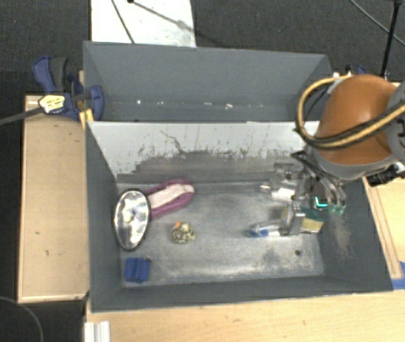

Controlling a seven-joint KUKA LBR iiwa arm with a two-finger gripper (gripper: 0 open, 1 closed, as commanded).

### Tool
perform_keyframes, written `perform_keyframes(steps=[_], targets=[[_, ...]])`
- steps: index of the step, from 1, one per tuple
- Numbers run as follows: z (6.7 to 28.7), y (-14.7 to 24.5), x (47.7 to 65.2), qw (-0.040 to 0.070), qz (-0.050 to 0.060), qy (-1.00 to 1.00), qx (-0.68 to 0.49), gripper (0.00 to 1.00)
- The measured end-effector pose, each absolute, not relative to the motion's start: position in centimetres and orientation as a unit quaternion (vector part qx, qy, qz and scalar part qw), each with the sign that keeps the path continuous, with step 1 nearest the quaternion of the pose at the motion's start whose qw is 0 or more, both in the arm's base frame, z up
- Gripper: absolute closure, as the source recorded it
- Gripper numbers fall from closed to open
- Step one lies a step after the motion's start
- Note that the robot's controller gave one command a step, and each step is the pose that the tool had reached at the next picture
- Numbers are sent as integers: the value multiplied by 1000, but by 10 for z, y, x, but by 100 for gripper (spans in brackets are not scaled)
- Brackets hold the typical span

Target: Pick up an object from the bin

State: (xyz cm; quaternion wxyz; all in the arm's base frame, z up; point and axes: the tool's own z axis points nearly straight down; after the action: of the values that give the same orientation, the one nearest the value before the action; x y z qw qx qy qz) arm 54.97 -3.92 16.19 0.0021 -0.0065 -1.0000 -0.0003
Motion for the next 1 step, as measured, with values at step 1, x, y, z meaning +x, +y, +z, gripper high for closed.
perform_keyframes(steps=[1], targets=[[67, -132, 555, 1, 1, -999, -37, 0]])
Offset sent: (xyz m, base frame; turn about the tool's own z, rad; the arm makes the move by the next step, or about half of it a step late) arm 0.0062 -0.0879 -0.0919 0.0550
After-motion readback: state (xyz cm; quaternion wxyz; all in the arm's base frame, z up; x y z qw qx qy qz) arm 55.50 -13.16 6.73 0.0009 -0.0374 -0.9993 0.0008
